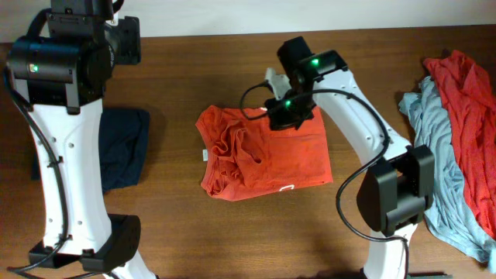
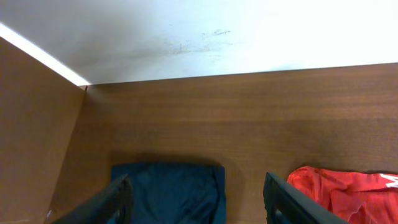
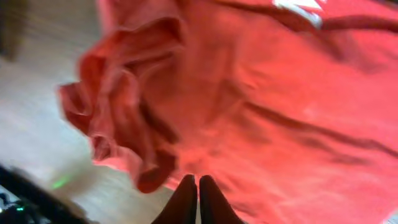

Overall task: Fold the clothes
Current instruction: 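Fold the right end leftward over the strip with the right gripper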

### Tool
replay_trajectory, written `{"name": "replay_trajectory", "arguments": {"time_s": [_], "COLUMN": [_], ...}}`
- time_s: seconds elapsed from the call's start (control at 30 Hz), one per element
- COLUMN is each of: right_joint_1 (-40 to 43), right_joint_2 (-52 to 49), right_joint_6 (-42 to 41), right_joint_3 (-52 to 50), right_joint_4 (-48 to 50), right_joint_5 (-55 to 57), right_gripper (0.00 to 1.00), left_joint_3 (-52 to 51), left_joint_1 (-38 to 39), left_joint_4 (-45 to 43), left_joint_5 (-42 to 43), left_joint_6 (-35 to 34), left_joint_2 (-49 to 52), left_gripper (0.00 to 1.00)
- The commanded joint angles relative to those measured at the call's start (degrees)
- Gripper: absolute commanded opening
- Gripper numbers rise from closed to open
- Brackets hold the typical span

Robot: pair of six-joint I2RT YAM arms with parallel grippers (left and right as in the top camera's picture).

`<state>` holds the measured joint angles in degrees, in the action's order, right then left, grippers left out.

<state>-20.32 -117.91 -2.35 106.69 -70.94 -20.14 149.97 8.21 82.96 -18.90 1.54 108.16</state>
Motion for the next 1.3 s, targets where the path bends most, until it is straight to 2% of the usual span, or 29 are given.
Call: {"name": "replay_trajectory", "arguments": {"time_s": [0.0, 0.17, 0.27, 0.43, 0.5, 0.63, 0.77, 0.9, 1.0, 1.27], "right_joint_1": [-1.18, -5.22, -9.22, -15.37, -16.37, -15.45, -10.73, -4.35, -1.88, -5.03], "right_joint_2": [-2.10, -2.49, -2.49, -2.45, -2.34, -1.57, -0.22, 0.22, -0.22, -4.68], "right_joint_6": [-2.60, -3.91, -3.85, 7.17, 8.15, 7.89, 6.27, -4.85, -9.42, -16.52], "right_joint_3": [-6.08, -15.41, -17.35, -15.45, -14.10, -11.52, -9.49, -8.87, -9.09, -9.18], "right_joint_4": [2.19, 9.70, 13.09, 17.86, 19.08, 18.84, 17.14, 16.28, 15.10, 16.85], "right_joint_5": [2.78, -8.04, -13.49, -33.22, -36.44, -33.83, -29.16, -19.89, -12.04, 0.52], "right_gripper": [0.04, 0.04, 0.04, 0.04, 0.04, 0.04, 0.04, 0.04, 0.04, 0.04], "left_joint_3": [1.09, 1.09, 1.09, 1.09, 1.09, 1.09, 1.09, 1.09, 1.09, 1.09], "left_joint_1": [-0.24, -0.24, -0.24, -0.24, -0.24, -0.24, -0.24, -0.24, -0.24, -0.24], "left_joint_4": [0.09, 0.15, 0.15, 0.15, 0.17, 0.24, 0.22, 0.20, 0.13, 0.00], "left_joint_5": [0.04, 0.02, 0.04, 0.04, 0.04, 0.02, 0.02, 0.02, 0.02, 0.04], "left_joint_6": [0.70, 0.70, 0.70, 0.70, 0.70, 0.70, 0.70, 0.70, 0.70, 0.70], "left_joint_2": [-0.81, -0.81, -0.81, -0.81, -0.81, -0.81, -0.81, -0.81, -0.76, -0.33], "left_gripper": [0.67, 0.67, 0.67, 0.67, 0.67, 0.67, 0.67, 0.67, 0.67, 0.67]}}
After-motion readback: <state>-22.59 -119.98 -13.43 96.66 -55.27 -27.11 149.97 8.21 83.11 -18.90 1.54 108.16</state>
